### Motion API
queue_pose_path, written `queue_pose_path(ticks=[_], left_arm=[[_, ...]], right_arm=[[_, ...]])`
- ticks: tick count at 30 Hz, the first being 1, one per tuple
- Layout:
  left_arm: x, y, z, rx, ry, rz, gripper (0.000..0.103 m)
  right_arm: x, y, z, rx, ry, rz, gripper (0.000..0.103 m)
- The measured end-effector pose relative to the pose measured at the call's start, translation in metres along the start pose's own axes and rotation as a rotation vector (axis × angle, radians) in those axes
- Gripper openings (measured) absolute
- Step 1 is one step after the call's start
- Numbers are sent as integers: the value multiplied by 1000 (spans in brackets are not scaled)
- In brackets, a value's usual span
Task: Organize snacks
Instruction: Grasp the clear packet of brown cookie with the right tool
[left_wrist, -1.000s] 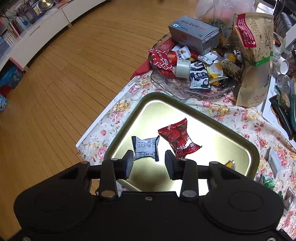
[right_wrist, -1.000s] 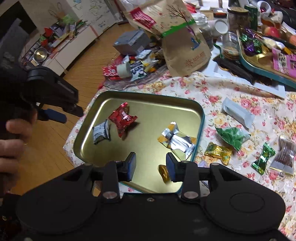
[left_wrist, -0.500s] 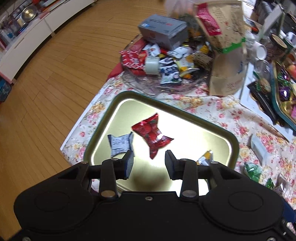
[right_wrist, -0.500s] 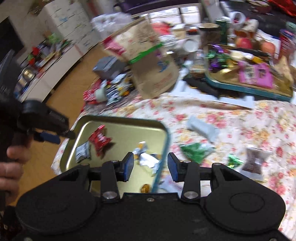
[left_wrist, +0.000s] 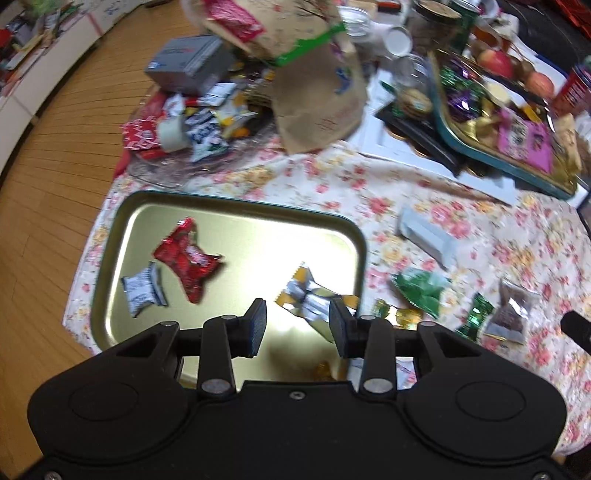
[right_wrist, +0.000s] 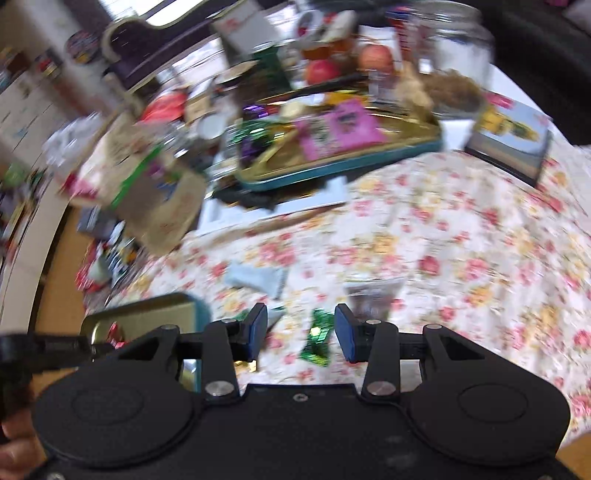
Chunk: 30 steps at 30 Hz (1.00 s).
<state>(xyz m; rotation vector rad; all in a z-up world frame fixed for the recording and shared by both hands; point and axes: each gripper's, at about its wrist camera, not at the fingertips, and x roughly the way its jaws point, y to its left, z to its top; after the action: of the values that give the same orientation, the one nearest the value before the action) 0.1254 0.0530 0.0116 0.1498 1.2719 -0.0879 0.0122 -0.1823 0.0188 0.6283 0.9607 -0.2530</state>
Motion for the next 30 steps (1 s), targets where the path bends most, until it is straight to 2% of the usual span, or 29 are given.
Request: queue_pose_path(ticks=[7,14,20,26,30], left_arm=[[0,-37,-3,77,6,-61,48],[1,-63,-5,117,10,-89,48],[-4,-76,-6,133,17,-125,48],[-9,-84,-6,141,7,-139,48],[-12,-86,-5,151,1,-150,48]], right_arm=[[-2,-24,5,64,-9,-73,43],[0,-37,7,93,14,-92,43],[20,-45,7,100,18,-156,43],[42,-38,7,58,-29,-227,45],[53,-25,6,11,-35,-187,47]])
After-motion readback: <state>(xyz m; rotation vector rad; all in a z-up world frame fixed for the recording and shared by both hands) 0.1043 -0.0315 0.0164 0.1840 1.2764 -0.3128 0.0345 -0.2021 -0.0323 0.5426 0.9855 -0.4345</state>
